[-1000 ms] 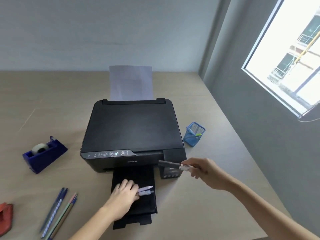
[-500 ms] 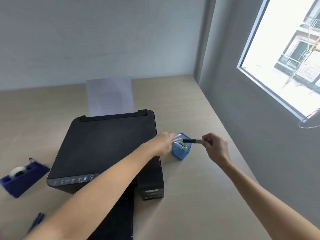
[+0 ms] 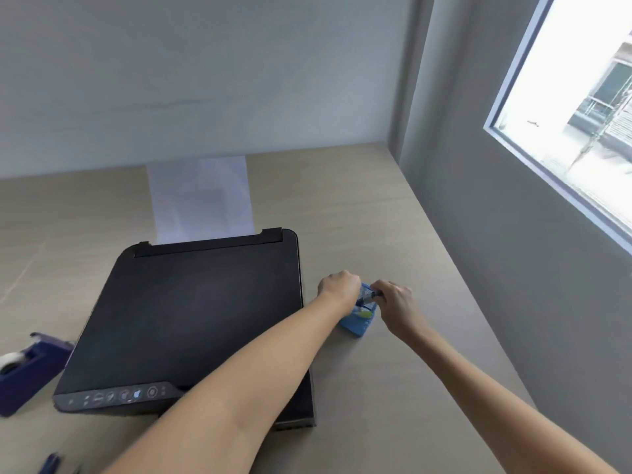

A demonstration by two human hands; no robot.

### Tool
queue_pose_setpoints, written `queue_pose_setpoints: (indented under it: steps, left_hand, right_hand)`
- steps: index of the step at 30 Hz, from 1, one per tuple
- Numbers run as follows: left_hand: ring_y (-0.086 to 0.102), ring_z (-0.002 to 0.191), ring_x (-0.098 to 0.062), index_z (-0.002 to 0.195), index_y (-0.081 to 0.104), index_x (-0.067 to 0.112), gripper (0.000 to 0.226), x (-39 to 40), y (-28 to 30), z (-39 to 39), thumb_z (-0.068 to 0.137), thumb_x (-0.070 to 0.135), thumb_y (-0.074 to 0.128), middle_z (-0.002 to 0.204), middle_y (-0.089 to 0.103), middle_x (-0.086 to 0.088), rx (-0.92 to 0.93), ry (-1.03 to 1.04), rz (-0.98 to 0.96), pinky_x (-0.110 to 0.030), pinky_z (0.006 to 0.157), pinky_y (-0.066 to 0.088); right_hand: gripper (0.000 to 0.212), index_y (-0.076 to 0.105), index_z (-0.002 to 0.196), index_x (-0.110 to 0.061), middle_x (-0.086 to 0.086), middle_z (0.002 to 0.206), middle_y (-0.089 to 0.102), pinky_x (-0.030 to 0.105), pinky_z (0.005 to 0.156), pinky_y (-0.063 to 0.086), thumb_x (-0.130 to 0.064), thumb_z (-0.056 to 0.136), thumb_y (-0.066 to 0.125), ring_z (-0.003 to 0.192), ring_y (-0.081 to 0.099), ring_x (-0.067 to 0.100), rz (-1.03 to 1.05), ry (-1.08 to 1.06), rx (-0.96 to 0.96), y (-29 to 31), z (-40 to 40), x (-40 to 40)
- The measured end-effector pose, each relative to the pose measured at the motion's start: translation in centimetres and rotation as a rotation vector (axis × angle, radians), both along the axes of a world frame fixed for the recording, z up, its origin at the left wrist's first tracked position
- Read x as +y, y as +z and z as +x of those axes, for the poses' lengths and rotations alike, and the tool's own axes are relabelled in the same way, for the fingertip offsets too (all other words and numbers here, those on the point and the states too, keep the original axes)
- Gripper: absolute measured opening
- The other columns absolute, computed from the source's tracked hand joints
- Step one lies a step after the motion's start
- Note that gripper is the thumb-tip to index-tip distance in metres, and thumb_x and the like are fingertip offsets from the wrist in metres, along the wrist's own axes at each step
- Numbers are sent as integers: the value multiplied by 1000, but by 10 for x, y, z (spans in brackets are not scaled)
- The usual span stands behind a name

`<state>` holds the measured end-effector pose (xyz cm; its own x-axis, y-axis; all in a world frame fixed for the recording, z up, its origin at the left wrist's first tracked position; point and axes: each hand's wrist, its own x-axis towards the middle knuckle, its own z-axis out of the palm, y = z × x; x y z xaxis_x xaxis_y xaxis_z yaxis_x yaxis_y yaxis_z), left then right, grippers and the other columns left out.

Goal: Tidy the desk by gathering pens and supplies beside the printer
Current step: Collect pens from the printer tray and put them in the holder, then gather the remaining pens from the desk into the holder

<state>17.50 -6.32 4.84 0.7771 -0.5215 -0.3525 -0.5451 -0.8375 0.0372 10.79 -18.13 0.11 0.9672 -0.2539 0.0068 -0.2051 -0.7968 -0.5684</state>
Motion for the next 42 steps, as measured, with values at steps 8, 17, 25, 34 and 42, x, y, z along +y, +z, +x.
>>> queue_pose_setpoints:
  steps: [8,17,25,34,42]
  left_hand:
    - [63,106,-36,123,61,10,33,66,53,-31,94,26,57,121,60,-14,-28,45,-377,-40,84,51]
    - [62,73,-10,106,70,13,18,339,89,-83,92,20,62,94,72,-2,-221,321,-885,-26,74,54]
    - [68,83,-29,78,59,12,12,559,-35,-130,89,8,57,81,68,-7,-35,927,-547,-31,67,45]
    - [56,113,-35,111,59,1,24,607,-122,-151,90,5,49,121,59,-20,196,919,-257,-39,92,46]
    - [64,99,-39,113,48,0,18,610,-128,-156,95,2,46,110,63,-23,89,882,-331,-46,82,52]
  right_hand:
    - [23,64,109,-11,17,110,67,39,86,44,-5,87,60,102,59,37,-66,-23,-182,65,-8,31]
    - [16,67,98,-18,6,94,72,25,76,46,-11,86,60,79,67,26,36,238,-372,147,7,223]
    - [13,65,97,-11,2,90,63,17,67,46,-7,90,55,72,57,13,116,814,-244,111,-28,439]
    - [30,64,103,-13,16,106,66,36,79,50,-5,84,43,94,61,35,-191,957,424,-11,-57,532]
    - [30,54,120,-16,21,132,43,42,87,49,-13,92,45,103,56,40,-457,1123,416,-57,-84,559]
